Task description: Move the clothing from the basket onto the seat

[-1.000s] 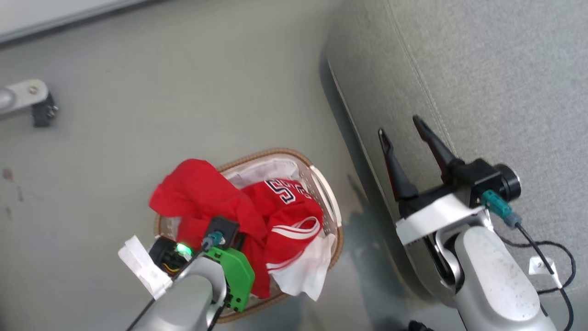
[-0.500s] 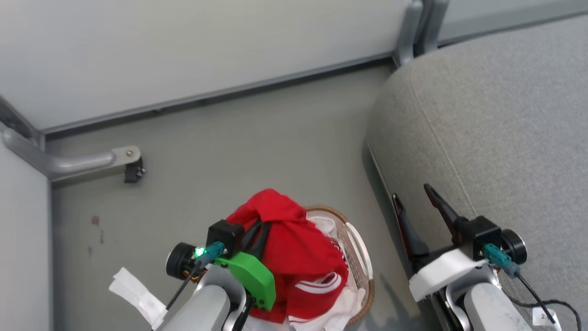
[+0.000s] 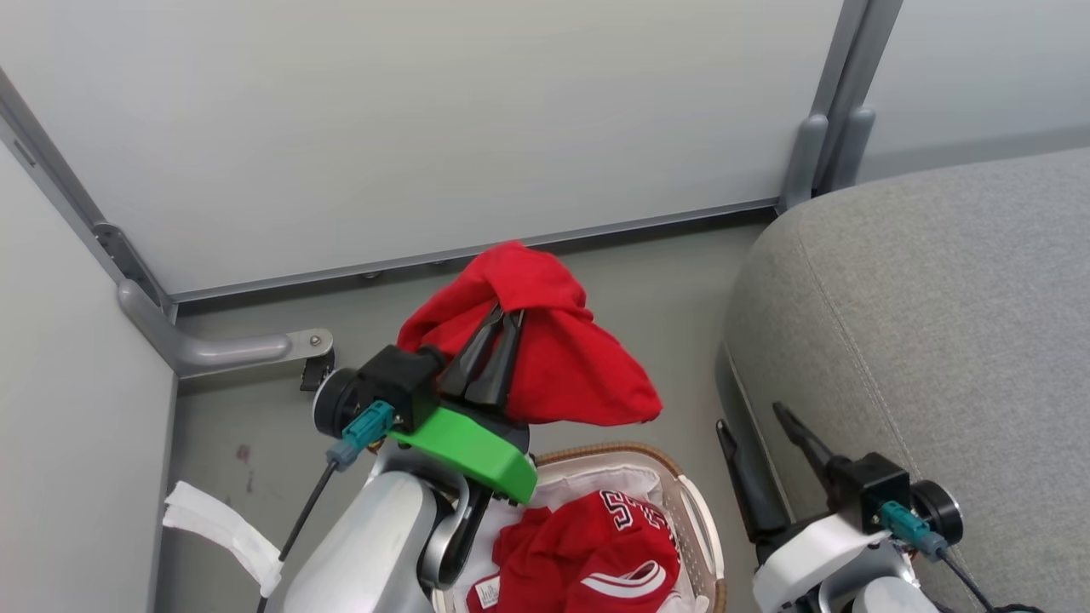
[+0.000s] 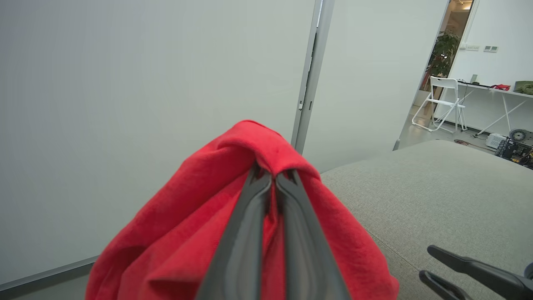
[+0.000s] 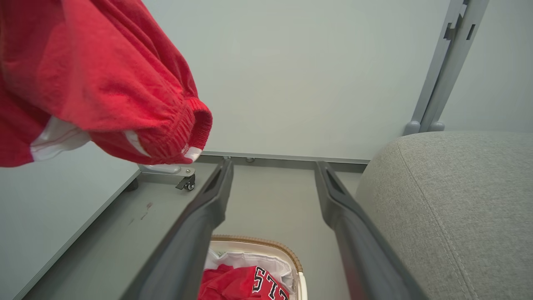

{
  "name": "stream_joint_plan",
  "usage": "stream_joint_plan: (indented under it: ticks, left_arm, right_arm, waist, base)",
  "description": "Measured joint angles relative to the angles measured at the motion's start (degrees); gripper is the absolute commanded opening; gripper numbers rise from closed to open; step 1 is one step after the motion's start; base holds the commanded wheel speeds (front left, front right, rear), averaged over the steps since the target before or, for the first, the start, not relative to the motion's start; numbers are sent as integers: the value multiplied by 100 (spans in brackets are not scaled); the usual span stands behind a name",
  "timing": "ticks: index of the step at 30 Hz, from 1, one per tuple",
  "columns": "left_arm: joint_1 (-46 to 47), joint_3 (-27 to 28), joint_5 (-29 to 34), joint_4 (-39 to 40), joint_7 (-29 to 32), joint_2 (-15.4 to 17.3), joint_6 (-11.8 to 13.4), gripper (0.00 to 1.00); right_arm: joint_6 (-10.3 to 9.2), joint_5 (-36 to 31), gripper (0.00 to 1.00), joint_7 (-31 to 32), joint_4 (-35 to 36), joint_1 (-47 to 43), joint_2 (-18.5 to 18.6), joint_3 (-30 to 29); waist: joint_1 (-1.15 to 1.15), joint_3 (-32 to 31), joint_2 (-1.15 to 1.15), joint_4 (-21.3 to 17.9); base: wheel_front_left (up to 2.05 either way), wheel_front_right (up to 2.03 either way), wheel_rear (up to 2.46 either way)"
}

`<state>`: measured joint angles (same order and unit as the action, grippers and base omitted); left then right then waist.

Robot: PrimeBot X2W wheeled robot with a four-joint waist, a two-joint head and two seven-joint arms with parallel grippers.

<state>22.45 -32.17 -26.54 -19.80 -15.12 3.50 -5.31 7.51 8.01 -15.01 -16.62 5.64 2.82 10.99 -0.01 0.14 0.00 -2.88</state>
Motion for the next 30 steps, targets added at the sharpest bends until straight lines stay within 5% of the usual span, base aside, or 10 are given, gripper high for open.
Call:
stream_joint_plan:
  ticks: [15,28,29,30]
  left_arm:
    - [50,-164,-185,110,0,-48,45,0]
    - [49,-545,-413,-20,0,-56,47,0]
    - [52,-583,-446,-19,0,-55,56,0]
    - [53,-649,-494,-7,0,-57,57,0]
  right_arm:
    - [0,-279,100,1,478,230,545,1318]
    - [0,-600,100,1,-132,837,386,1686]
    - [0,-586,49,0,-207,890,341,1716]
    - [0,-547,15,-3,-343,964,300,1788]
  waist:
    - [0,-145,0,159]
    - [0,-105,0,308]
    - [0,-97,0,316]
    - [0,-89,0,327]
  base:
    - [0,0,0]
    - [0,0,0]
    - [0,0,0]
    - [0,0,0]
